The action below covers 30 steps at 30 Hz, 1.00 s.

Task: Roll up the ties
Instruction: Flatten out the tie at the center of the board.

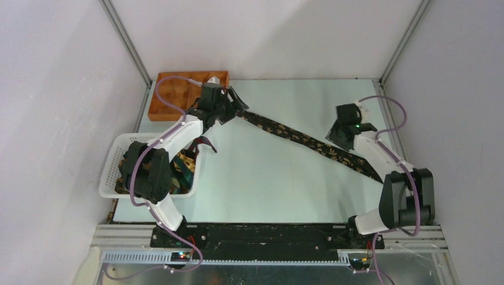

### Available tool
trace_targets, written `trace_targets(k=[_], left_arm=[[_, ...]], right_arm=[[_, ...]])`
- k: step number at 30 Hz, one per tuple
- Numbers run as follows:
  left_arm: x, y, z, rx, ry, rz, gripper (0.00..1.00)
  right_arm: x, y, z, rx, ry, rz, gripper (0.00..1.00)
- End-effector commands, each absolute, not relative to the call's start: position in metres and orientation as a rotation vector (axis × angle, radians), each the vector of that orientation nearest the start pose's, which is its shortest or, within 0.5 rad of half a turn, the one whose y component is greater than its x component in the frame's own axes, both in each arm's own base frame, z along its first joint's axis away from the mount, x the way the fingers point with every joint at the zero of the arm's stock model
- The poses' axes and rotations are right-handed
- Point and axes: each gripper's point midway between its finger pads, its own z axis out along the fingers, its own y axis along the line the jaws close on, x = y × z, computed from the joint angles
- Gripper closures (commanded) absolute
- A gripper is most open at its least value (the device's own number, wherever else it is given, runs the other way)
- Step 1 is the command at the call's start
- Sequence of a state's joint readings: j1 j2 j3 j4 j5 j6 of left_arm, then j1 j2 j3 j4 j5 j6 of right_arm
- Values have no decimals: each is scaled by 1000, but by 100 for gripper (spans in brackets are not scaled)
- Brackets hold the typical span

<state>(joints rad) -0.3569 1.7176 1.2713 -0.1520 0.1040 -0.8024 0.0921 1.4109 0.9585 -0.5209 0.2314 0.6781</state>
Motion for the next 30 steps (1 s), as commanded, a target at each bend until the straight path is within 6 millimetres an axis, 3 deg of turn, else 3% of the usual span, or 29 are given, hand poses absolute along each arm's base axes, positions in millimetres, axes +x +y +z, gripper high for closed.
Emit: trace_targets(k=[1, 7, 11, 15, 19, 23, 24, 30], left_arm=[[439, -200, 187, -427, 2173, -676, 21], [434, -185, 194, -433, 2177, -621, 21], [431, -175, 195, -456, 2176, -570, 21], [429, -173, 190, -470, 2188, -559, 21], [427, -173, 187, -470, 2195, -556, 22], [422, -169, 191, -463, 2198, -534, 22], [420, -167, 191, -460, 2202, -523, 23], [386, -148, 192, -441, 2211, -465, 22]], right_arm=[[375, 53, 101, 741, 2311, -25, 47], [386, 128, 85, 569, 2357, 31, 47], [389, 155, 78, 502, 2370, 72, 46], [389, 164, 74, 491, 2402, 88, 46], [386, 151, 80, 520, 2403, 58, 45], [374, 119, 83, 602, 2417, 68, 43], [373, 109, 94, 636, 2396, 108, 42], [342, 53, 115, 777, 2349, 221, 40]])
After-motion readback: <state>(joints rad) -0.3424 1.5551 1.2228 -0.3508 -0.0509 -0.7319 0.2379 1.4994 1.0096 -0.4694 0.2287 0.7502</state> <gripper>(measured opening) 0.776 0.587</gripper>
